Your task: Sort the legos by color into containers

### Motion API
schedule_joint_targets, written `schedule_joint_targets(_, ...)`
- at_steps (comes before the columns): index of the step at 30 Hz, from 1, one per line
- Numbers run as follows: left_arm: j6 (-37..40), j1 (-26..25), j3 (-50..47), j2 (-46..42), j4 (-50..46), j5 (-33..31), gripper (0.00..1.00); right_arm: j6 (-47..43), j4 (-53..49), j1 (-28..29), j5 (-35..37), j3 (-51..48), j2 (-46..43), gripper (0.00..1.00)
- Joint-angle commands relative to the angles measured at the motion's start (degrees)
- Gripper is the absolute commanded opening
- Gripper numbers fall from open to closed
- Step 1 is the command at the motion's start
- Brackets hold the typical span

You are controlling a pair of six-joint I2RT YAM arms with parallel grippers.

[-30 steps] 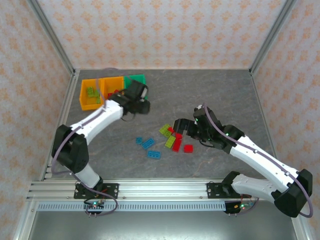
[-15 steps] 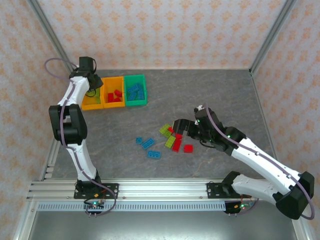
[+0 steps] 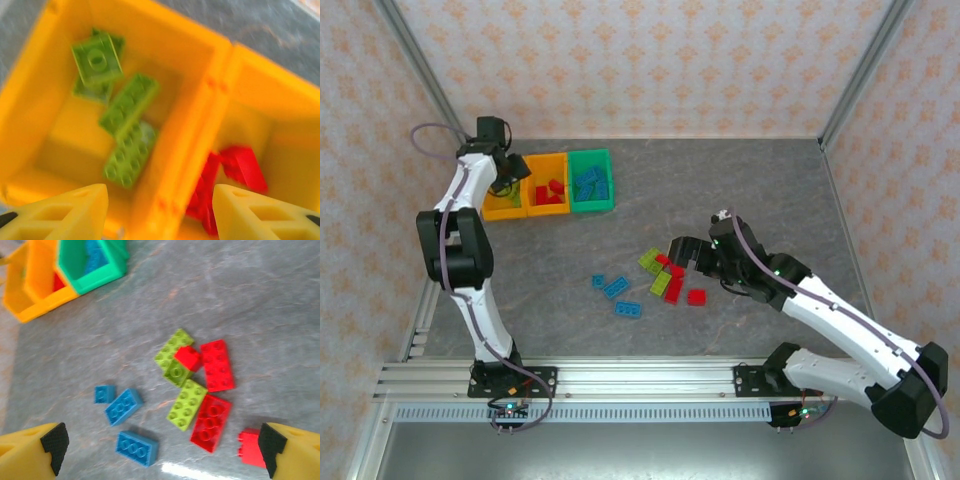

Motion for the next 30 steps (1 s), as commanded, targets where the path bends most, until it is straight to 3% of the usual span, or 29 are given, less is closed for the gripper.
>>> schedule_joint_targets(1,-2.3,-5.93,-6.14,-13.18,5.51,2.41,0.57,2.85,-7.32,0.34,10.15,1.16,2.06,0.99)
schedule_joint_targets(10,11.25,-27.82,-16.01,-32.9,0.32,-1.91,0.57,4.2,-6.55,0.25,6.16,-5.04,6.89,0.99)
schedule_joint_targets(15,18.43,-36.61,-17.15,-39.25,-7.07,-5.22,0.6,2.71,-5.18,0.25,3.03,-6.68,13.2,0.98)
schedule_joint_targets(21,25.62,-38.33,-19.73,-44.86,-10.46,0.66,0.7,1.35,-2.2,0.27,-0.56,-5.58,22.25,0.8)
schedule_joint_targets(26,32.1,-38.33,-24.76,-47.18,-10.26,5.52,0.87,1.69,-1.14,0.25,-1.21,-4.87,25.85,0.62)
schedule_joint_targets(30,36.21,-38.33,-25.67,-47.09,-12.01,14.88,0.98,2.52,-2.72,0.25,0.37,-4.84,24.07,0.47)
